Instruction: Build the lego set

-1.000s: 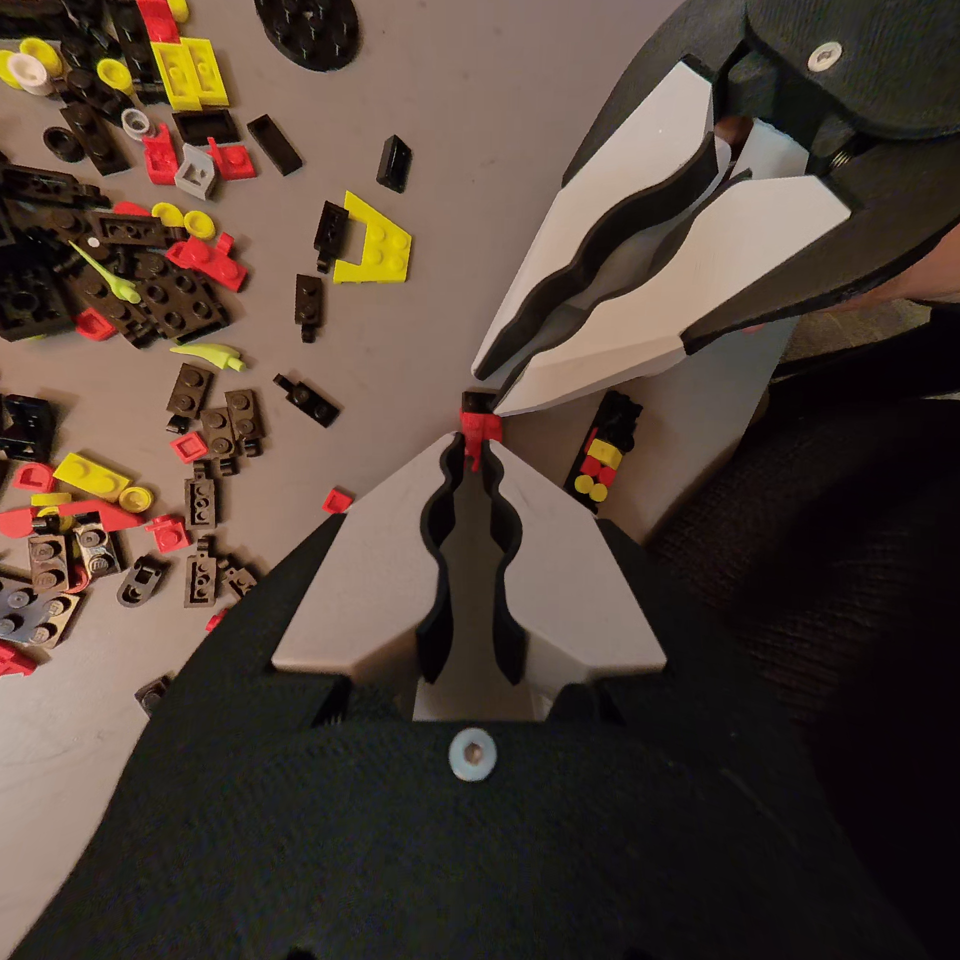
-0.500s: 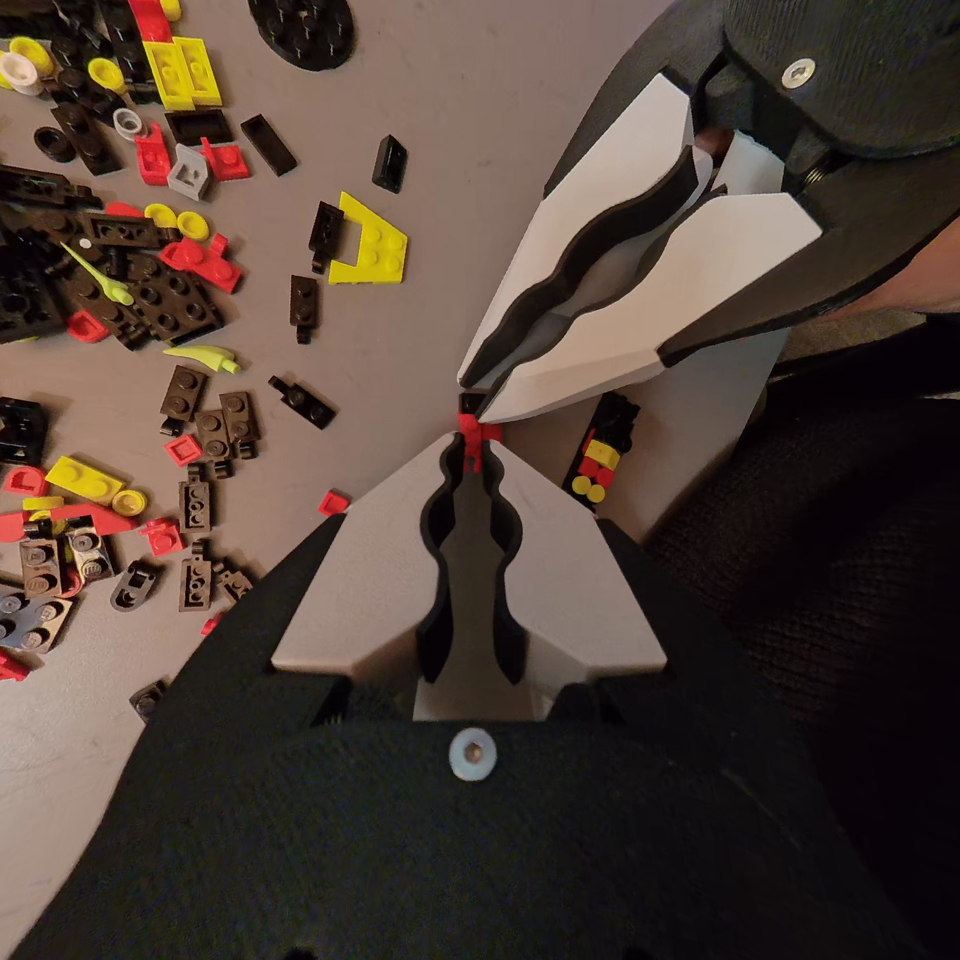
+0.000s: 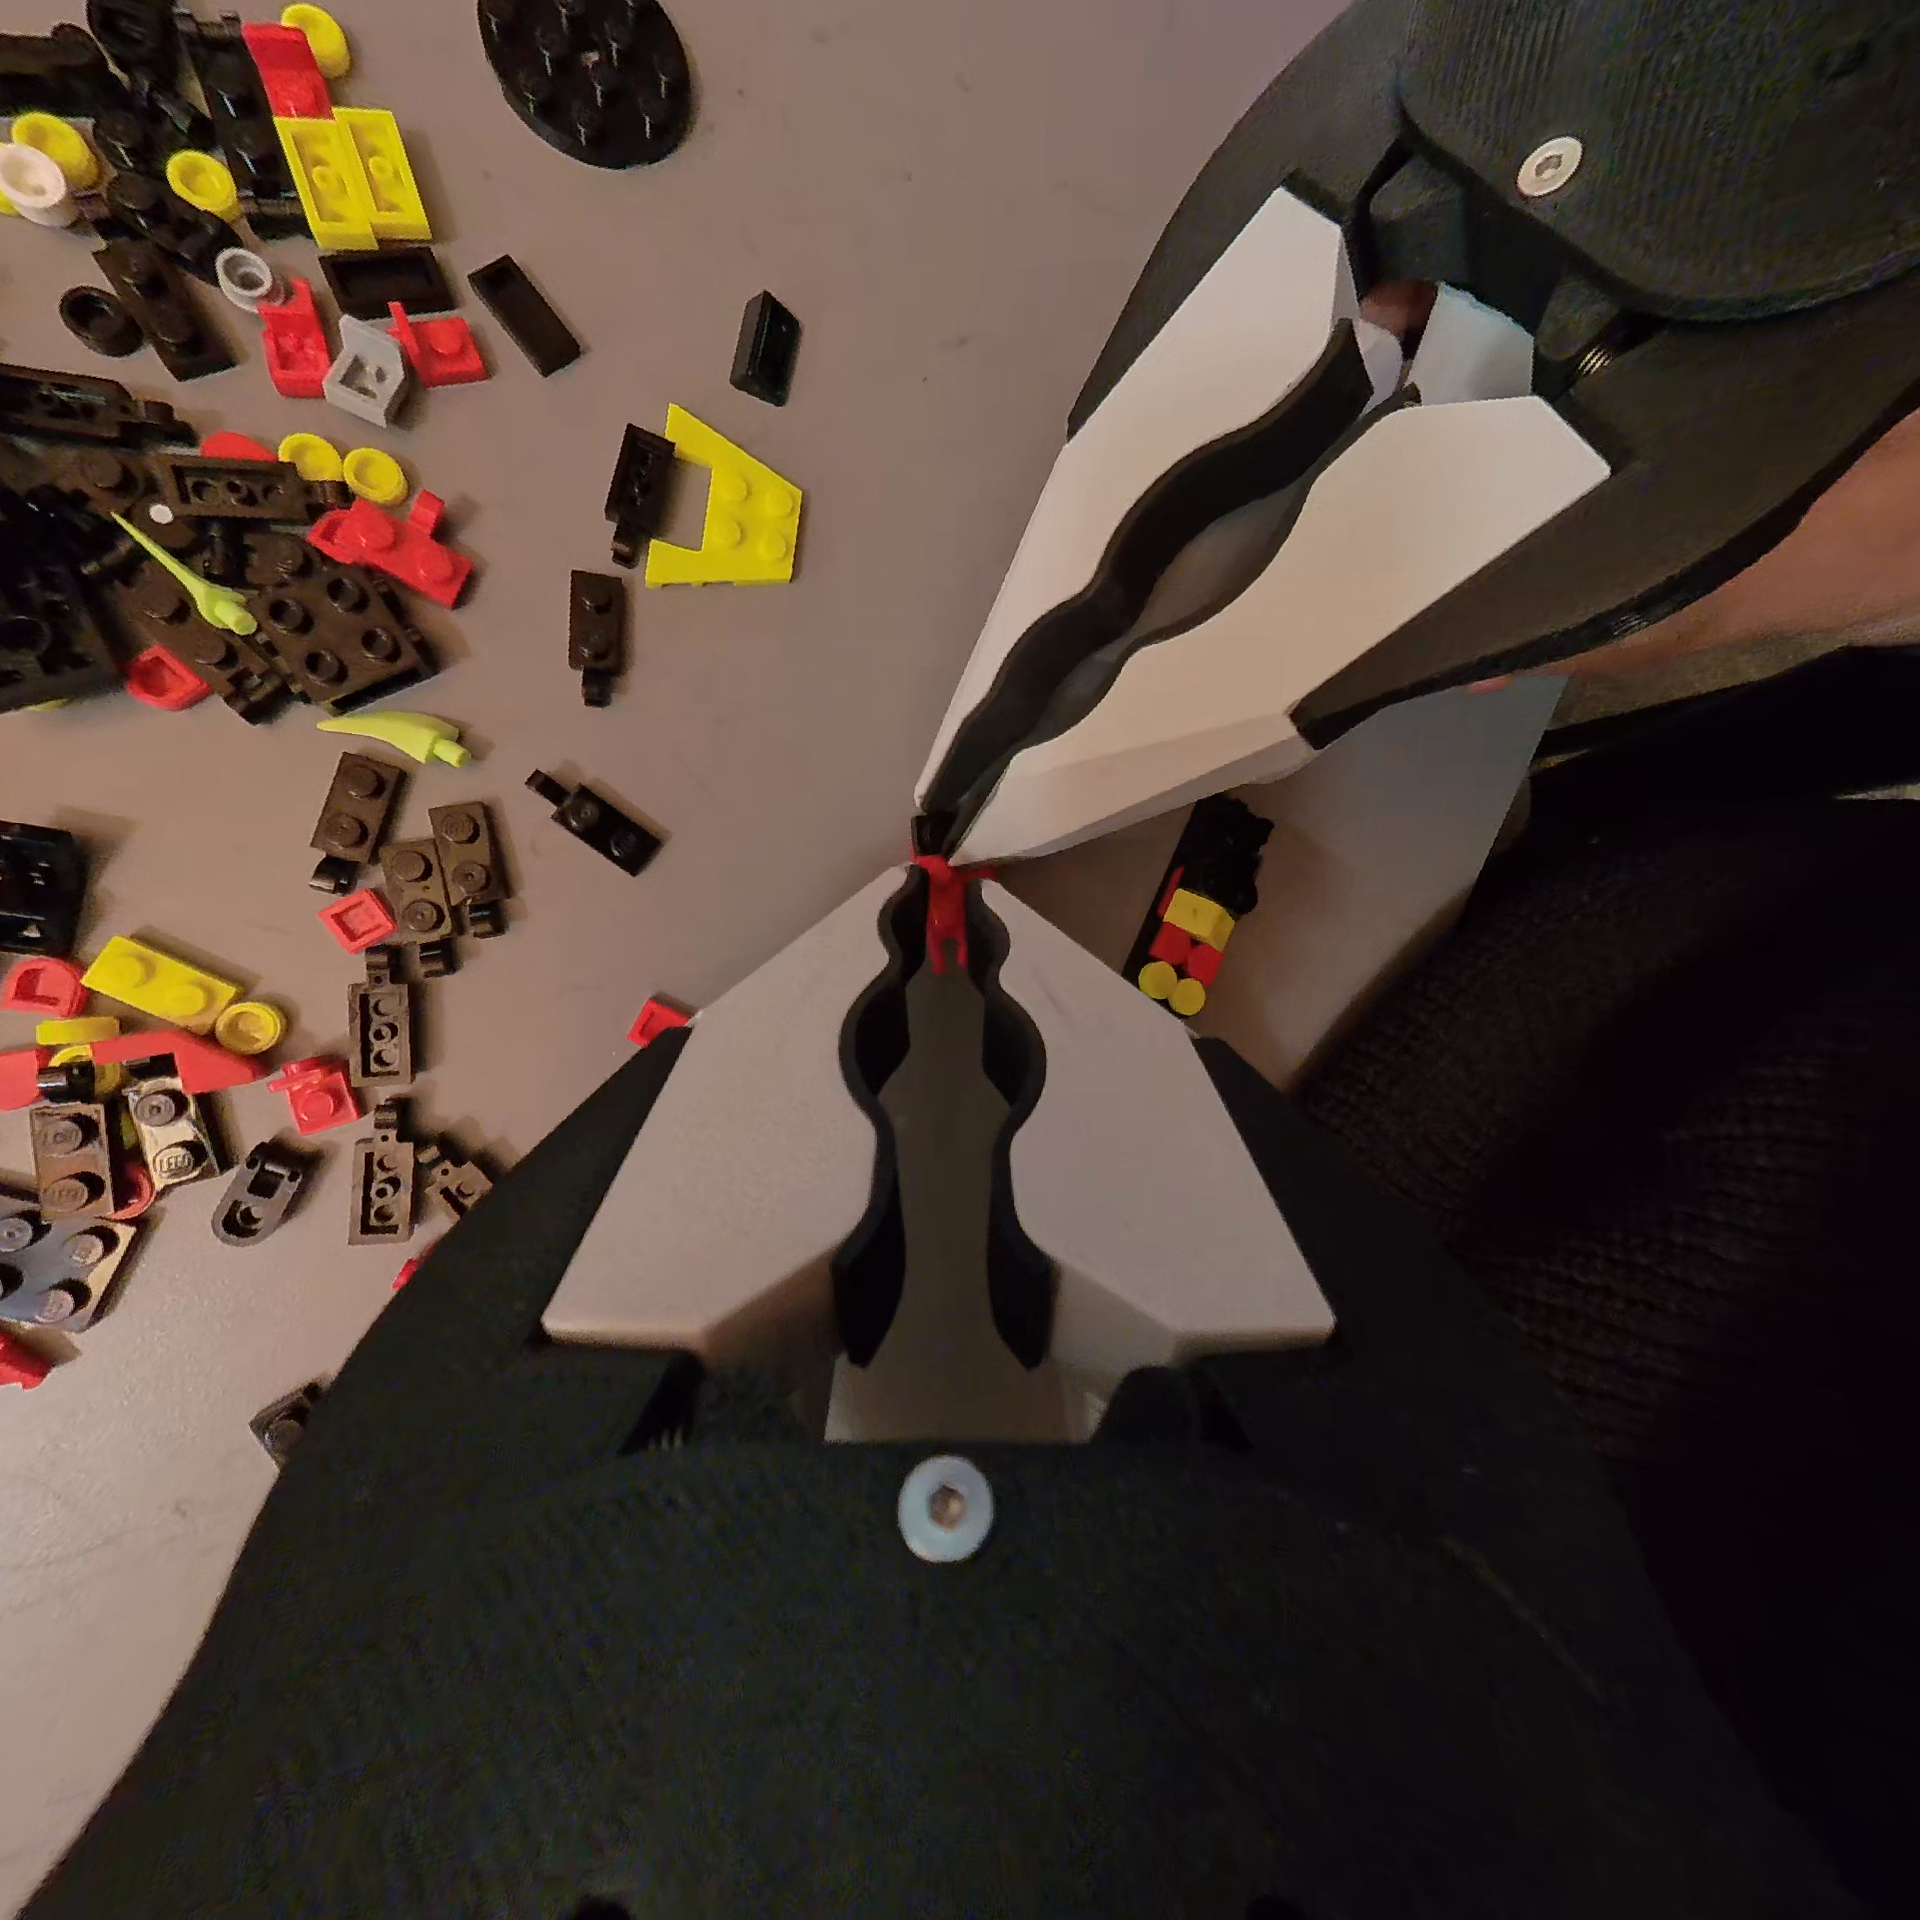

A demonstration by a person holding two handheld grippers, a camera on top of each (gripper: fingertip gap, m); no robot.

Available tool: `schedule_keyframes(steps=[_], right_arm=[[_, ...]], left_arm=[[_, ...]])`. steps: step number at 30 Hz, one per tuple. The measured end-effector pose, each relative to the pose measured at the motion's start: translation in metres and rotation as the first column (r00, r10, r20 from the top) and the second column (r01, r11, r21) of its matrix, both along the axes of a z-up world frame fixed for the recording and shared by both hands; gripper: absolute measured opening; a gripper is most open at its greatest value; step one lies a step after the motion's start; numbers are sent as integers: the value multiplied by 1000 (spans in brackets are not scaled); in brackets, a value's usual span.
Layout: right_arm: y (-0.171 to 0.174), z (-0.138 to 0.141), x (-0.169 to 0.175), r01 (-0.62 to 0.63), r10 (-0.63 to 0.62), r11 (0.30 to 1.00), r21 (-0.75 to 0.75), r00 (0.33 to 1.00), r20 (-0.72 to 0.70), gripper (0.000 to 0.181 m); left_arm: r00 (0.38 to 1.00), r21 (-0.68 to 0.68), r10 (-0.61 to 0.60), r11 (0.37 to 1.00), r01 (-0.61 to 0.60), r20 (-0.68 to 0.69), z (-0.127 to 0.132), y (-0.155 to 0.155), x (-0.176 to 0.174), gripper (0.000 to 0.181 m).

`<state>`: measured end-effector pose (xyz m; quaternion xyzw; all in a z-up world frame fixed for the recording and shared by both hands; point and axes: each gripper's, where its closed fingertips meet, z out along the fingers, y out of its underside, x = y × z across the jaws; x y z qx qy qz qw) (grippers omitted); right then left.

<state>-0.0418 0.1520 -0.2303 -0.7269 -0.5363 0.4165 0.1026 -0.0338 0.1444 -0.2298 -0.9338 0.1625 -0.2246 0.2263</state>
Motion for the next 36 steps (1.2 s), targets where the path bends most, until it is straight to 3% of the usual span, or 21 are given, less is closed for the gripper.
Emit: schedule_keyframes(steps=[12,36], right_arm=[[-1,0,-1,-21,21,998,60,1000,5,8],[-2,-1,-1,-30,30,997,78,1000,0,7]], left_arm=[[996,-14,18,1000,-16,90,7,-1,-1,14],[988,-44,59,998,-53,143,0,1,-7,2]])
